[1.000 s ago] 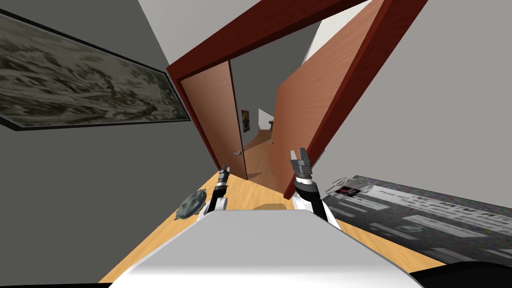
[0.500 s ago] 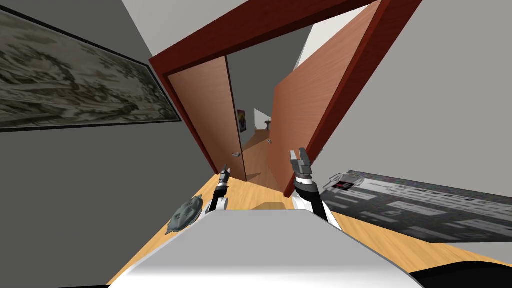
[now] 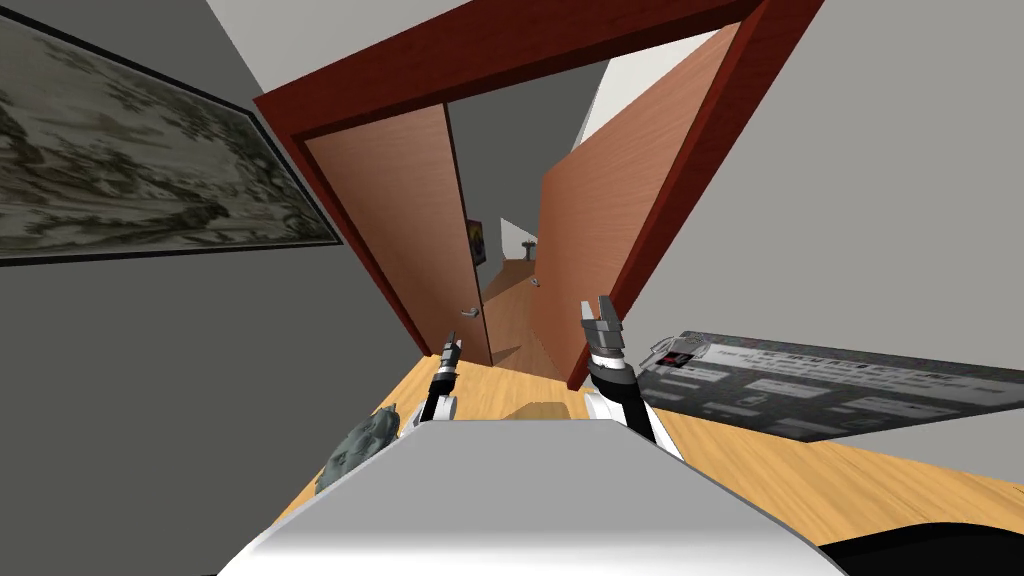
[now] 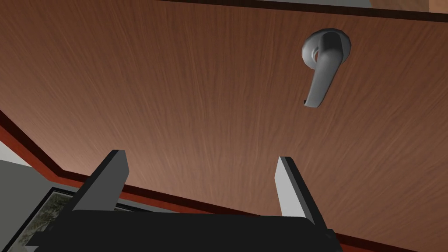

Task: Push the door open

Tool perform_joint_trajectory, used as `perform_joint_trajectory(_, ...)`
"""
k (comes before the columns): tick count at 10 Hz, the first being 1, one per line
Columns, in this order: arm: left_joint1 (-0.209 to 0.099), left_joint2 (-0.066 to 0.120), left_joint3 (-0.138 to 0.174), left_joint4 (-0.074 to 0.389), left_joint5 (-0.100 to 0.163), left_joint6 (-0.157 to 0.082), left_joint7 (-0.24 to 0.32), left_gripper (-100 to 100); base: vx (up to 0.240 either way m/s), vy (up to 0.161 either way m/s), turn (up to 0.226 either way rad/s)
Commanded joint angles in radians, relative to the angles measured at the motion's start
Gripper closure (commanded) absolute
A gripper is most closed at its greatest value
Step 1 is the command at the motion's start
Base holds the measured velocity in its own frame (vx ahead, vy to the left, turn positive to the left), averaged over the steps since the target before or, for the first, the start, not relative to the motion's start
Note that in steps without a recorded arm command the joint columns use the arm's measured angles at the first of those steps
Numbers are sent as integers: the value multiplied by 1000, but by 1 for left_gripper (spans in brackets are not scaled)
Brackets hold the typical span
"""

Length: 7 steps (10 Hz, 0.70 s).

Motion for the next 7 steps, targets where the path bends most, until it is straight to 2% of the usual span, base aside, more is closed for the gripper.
perform_joint_trajectory(1,-14,-5,2,40,-2,-6,-7,-100,29,162,-170)
perform_joint_trajectory(2,-22,-6,4,58,-2,-7,-9,-100,38,148,-127)
perform_joint_trajectory(5,-61,-15,13,157,-5,-16,-20,-100,42,181,-254)
perform_joint_trajectory(7,-74,-17,16,189,-6,-19,-23,-100,25,178,-116)
